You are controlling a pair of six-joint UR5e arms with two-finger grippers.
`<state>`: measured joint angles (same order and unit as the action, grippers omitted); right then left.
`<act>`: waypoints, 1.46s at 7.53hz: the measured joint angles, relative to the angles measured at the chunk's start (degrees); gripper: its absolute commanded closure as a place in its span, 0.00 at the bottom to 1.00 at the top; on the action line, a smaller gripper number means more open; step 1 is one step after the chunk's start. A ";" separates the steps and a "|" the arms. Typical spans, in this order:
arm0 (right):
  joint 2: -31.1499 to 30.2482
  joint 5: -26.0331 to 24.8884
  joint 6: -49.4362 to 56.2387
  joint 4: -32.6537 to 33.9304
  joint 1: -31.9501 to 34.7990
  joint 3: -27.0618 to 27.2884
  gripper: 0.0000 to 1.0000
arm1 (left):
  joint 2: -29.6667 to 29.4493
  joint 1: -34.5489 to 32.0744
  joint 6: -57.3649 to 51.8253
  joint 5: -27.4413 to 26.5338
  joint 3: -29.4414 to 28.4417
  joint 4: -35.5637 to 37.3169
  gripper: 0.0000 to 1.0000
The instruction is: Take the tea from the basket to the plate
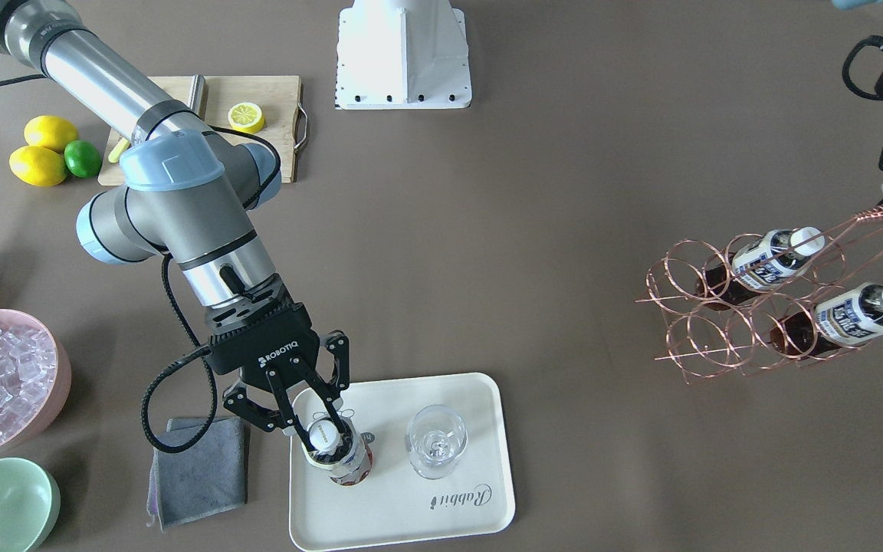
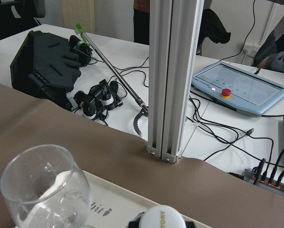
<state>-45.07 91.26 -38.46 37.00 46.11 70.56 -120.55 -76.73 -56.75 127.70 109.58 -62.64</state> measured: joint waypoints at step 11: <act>-0.57 -0.67 0.00 3.38 0.24 3.28 0.00 | 4.66 -8.40 -14.69 0.96 -24.49 -22.98 1.00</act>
<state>-45.64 90.59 -38.46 40.38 46.35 73.85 -115.89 -85.13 -71.44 128.66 85.09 -85.62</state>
